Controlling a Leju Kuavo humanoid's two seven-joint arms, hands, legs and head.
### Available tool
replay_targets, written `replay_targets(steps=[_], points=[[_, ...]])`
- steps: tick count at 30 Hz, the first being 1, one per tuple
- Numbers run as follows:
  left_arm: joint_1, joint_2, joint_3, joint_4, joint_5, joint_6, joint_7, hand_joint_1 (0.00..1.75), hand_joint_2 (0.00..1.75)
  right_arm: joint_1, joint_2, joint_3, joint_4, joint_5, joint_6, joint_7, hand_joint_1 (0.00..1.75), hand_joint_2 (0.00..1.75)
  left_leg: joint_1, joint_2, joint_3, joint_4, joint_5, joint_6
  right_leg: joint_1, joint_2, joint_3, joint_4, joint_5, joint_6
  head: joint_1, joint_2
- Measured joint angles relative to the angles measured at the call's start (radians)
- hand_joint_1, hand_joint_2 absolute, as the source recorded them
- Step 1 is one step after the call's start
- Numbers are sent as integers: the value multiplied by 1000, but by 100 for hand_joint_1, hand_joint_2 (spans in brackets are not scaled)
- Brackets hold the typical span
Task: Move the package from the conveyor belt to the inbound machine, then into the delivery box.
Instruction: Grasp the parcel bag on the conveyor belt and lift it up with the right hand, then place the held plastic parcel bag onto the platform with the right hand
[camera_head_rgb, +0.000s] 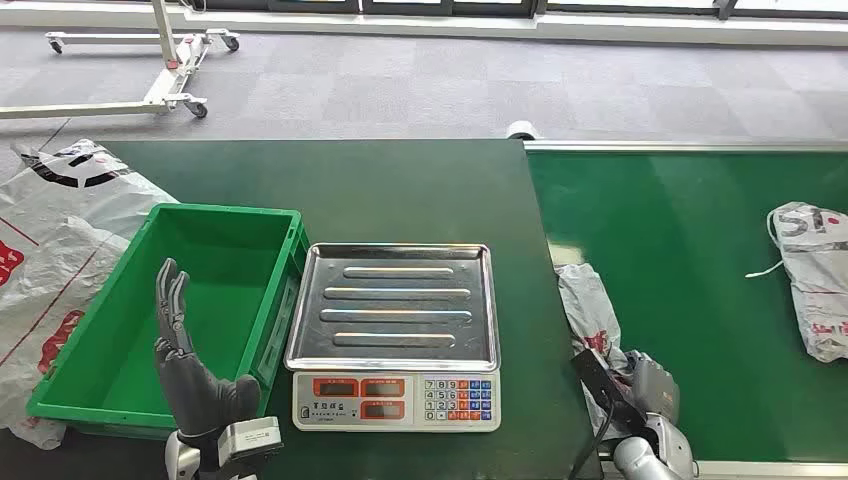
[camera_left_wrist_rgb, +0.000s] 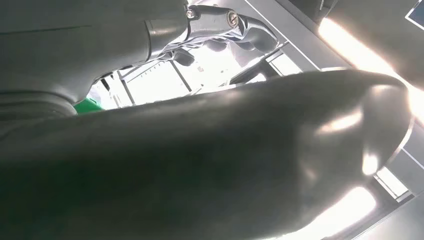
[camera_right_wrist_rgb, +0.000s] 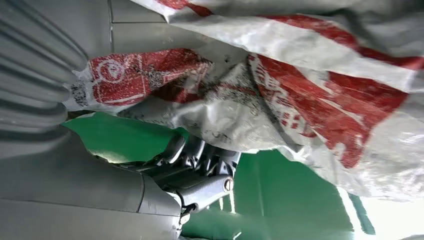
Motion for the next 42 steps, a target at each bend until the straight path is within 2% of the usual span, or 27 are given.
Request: replay_targets(steps=[9,15,18,22,25,35,39,42], points=[[1,0,0,-8,1,0,0,0,0,-20,12,-15,0,-3,6,-17,175,175,0,0,0,0,0,0,0,0,1,0,0,0,0,0],[6,0,1,-22,4,0,0,0,0,-26,15,-37,-45,-38,-76,-82,175,175,-2,-2,-4,0,2,3,-2,-1,-1,1,2,2,0,0],[10,0,2,-30,3,0,0,0,0,14,9,-48,-259,-43,-89,-61,175,175,-4,-2,-10,0,5,3,-4,-2,-7,1,4,4,0,0],[10,3,2,-37,6,0,0,0,0,48,-16,-49,-635,-11,-29,16,175,175,-4,-2,-13,0,6,3,-4,-1,-11,2,5,4,0,0],[10,4,2,-41,6,0,0,0,0,55,-27,-49,-785,1,-16,29,175,175,-4,-2,-13,0,6,3,-4,-1,-11,2,5,4,0,0],[13,10,2,-52,18,0,0,0,0,78,-45,-48,-957,-23,-31,18,175,175,-4,-2,-14,0,6,3,-4,-1,-12,2,5,4,0,0],[14,14,1,-55,34,0,0,0,0,60,-56,-21,-1015,-72,41,-22,175,175,-4,-2,-16,0,6,3,-4,-1,-12,2,5,4,0,0],[2,19,-6,-45,46,0,0,0,0,14,-45,67,-1025,-104,133,-65,175,175,-4,0,-17,0,6,3,-4,1,-13,3,6,3,0,0]])
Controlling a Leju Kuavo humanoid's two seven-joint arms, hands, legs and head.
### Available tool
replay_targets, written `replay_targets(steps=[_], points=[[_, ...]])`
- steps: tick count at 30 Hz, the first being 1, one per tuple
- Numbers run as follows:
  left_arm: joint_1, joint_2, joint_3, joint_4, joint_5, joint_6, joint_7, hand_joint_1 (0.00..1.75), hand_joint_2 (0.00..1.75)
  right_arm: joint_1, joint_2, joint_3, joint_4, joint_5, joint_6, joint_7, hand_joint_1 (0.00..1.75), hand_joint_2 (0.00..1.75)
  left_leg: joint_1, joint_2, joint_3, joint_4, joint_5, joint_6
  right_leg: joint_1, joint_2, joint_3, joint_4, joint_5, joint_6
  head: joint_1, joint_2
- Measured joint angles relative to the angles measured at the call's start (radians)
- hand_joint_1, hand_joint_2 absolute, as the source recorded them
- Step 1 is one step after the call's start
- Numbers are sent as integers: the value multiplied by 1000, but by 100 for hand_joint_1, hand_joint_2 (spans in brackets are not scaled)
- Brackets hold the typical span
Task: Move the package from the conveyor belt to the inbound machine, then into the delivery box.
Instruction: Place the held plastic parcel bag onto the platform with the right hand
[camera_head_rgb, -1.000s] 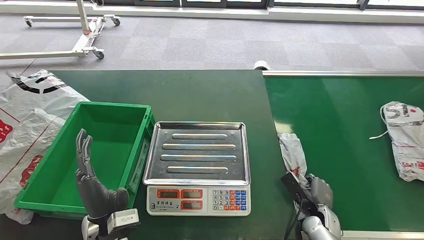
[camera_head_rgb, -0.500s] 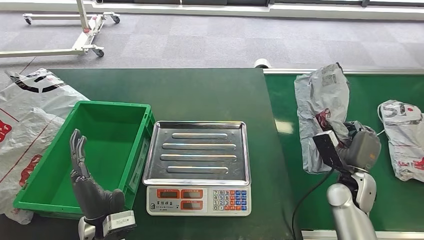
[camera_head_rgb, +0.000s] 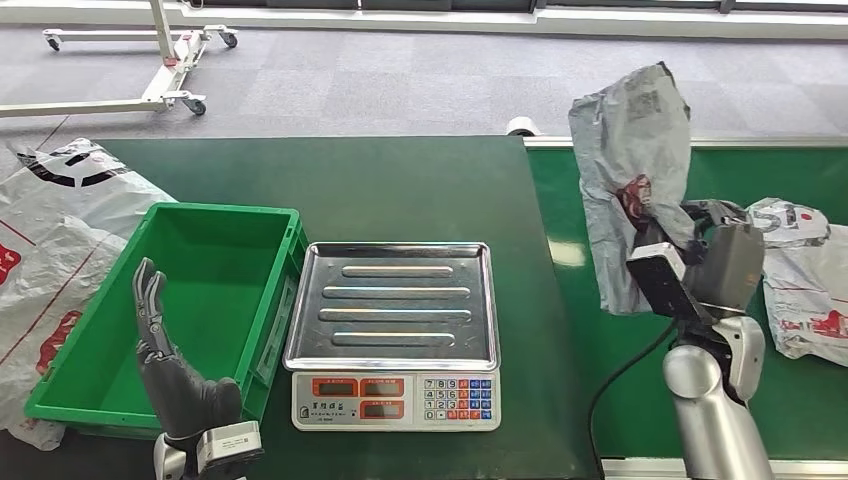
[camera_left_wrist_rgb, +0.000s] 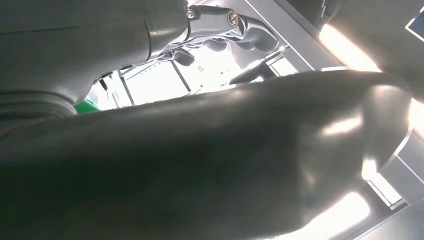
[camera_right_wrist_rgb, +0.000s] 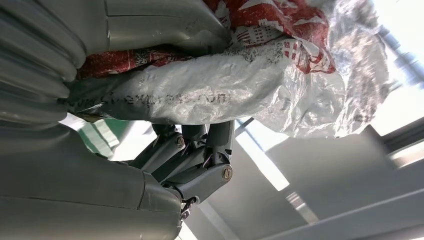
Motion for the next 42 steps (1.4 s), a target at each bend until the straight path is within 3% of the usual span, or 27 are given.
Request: replay_targets(steps=[8,12,13,16,17,21,29,38,42], points=[[-42,4,-29,57,35,0,0,0,0,-129,91,370,35,-154,178,-51,175,175,1,-1,0,0,4,-4,1,0,-4,3,1,-2,0,0],[-53,8,-37,76,43,0,0,0,0,-173,114,495,50,-197,207,-53,175,175,1,-2,-1,0,4,-4,1,-1,-5,3,0,-2,0,0],[-55,9,-38,80,45,0,0,0,0,-181,117,513,54,-205,212,-54,134,175,1,-3,-1,0,4,-4,1,-1,-5,3,0,-2,0,0],[-60,13,-45,91,54,0,0,0,0,-202,119,565,67,-235,240,-53,3,44,1,-3,-2,0,4,-4,1,-1,-5,3,0,-2,0,0],[-63,14,-47,94,57,0,0,0,0,-207,120,584,76,-245,248,-49,0,0,1,-3,-2,0,4,-4,1,-1,-5,3,0,-2,0,0],[-75,15,-57,109,63,0,0,0,0,-216,120,627,135,-295,236,-33,0,0,1,-4,-2,0,4,-4,1,-3,-5,3,1,-3,0,0],[-88,15,-67,131,48,0,0,0,0,-216,92,616,214,-375,171,-29,0,0,1,-4,-2,0,4,-4,1,-2,-6,3,1,-3,0,0],[-96,24,-61,118,-40,0,0,0,0,-217,-4,475,220,-479,97,-64,0,0,0,-4,-2,1,4,-4,0,-2,-6,2,2,-2,0,0],[-159,25,-40,165,-178,0,4,0,0,-190,-44,360,135,-554,73,-93,0,0,0,-7,-3,1,5,-3,0,-5,-6,2,2,-2,0,0]])
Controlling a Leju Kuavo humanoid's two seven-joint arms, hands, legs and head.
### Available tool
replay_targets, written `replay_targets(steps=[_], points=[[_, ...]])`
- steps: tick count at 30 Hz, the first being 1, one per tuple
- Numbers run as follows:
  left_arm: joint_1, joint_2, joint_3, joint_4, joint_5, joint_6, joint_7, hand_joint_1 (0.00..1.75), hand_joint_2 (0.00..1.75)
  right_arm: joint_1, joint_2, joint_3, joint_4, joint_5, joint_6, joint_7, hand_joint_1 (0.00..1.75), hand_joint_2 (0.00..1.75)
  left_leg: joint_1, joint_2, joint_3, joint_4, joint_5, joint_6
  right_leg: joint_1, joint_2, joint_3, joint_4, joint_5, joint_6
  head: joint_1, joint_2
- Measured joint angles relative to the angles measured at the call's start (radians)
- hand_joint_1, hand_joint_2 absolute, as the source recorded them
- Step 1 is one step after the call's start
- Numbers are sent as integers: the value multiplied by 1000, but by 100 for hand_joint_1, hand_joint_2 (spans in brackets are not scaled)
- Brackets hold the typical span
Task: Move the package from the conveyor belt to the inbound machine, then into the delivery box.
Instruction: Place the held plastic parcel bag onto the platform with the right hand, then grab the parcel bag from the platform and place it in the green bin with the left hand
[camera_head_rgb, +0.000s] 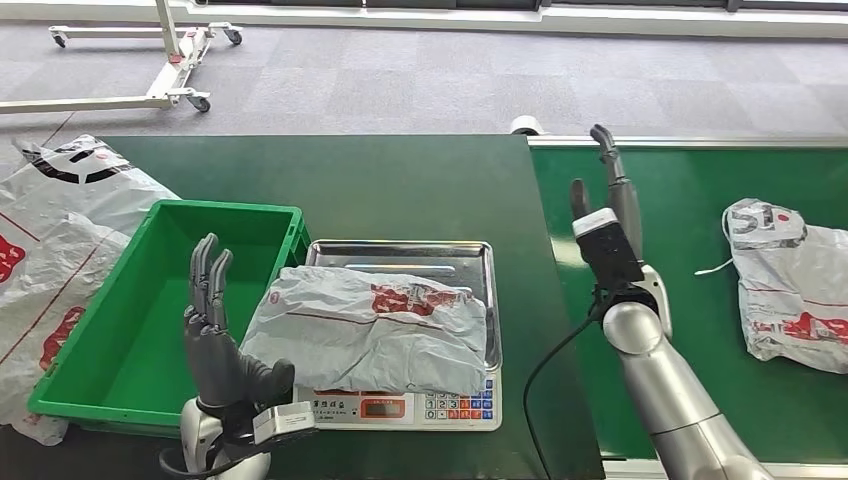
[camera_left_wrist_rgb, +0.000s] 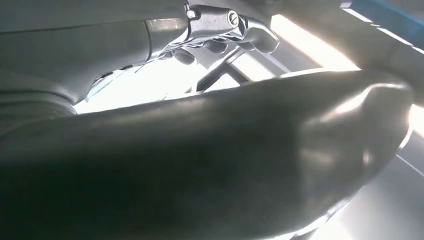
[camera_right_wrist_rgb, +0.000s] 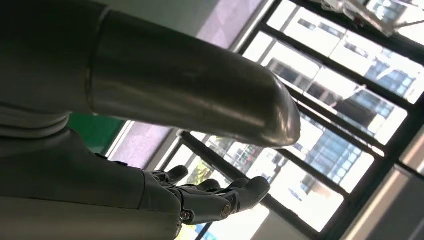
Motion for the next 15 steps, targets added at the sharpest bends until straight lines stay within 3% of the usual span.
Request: replay_targets(steps=[7,15], points=[[-254,0,-8,398,-321,-15,109,0,0,151,-35,-209,-155,-69,38,-59,0,0,0,-1,0,0,1,0,0,-1,1,0,2,0,0,0],[-428,-3,-79,822,-386,-94,170,0,0,277,-30,-329,-194,-80,69,-72,0,0,0,2,1,-1,1,0,0,2,0,0,2,0,0,0]])
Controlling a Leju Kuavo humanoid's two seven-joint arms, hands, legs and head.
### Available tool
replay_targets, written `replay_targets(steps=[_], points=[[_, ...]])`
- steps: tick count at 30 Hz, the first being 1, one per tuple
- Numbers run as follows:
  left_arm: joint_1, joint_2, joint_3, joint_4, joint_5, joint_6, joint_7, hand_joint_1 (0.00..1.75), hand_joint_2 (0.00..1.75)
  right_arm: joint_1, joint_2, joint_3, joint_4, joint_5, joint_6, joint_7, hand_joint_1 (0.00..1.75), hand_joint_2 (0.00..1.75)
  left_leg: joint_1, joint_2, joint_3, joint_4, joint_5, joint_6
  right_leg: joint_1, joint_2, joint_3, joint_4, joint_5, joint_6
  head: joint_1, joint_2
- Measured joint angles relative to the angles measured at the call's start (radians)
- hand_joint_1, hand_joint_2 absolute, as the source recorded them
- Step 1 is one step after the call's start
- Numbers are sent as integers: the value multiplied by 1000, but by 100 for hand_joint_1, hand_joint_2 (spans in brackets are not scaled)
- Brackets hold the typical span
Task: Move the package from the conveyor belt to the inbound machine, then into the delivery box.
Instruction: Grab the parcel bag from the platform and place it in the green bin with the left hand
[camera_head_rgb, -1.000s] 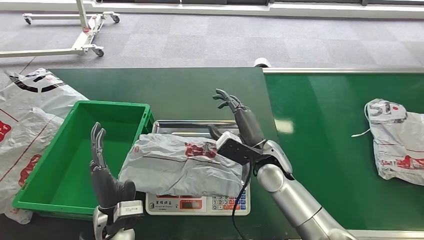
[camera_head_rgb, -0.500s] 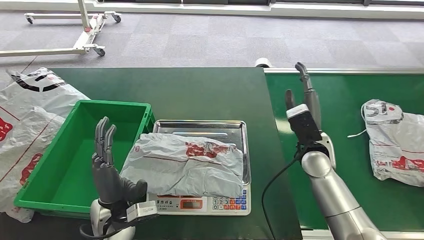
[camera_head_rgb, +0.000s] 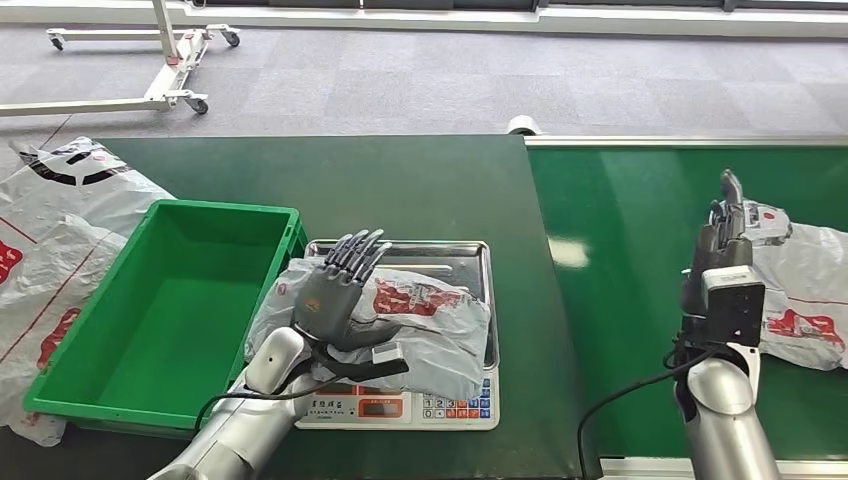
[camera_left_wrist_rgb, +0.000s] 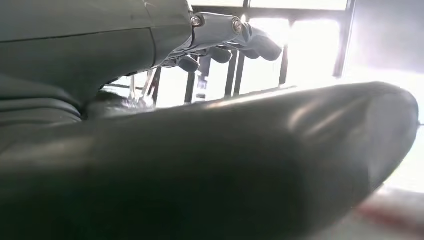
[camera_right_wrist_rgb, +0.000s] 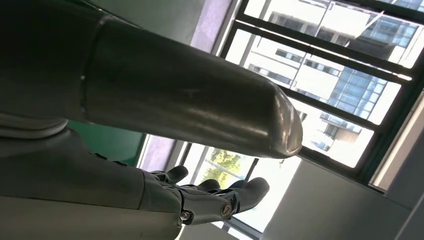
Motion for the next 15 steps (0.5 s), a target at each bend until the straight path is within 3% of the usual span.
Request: replay_targets(steps=[1,2,4,5,6,15], points=[[-11,0,-5,30,-2,-5,5,0,44,12,2,-8,-2,0,2,0,0,0,0,0,0,-1,0,0,0,0,0,0,0,0,0,0],[-21,-1,-9,55,-3,-8,8,30,87,22,4,-15,-4,0,3,-1,0,0,0,0,0,-1,1,-1,0,0,0,0,0,0,0,0],[-38,-1,-17,97,-13,-16,15,117,175,35,8,-25,-5,0,7,0,0,0,0,-1,1,-2,1,-2,0,0,1,0,0,0,0,0],[-46,-1,-23,114,-24,-24,21,161,175,38,10,-29,-5,1,11,1,0,0,0,-1,1,-3,1,-2,0,0,1,0,0,0,0,0],[-53,-1,-30,129,-36,-37,27,175,175,40,13,-34,-5,2,16,3,0,0,0,-1,1,-3,2,-2,0,-1,2,0,0,-1,0,0],[-77,11,-58,162,-16,-105,-5,175,175,43,33,-74,-4,-5,61,-2,0,0,0,-1,0,-5,3,-1,0,-1,8,0,1,-2,0,0]])
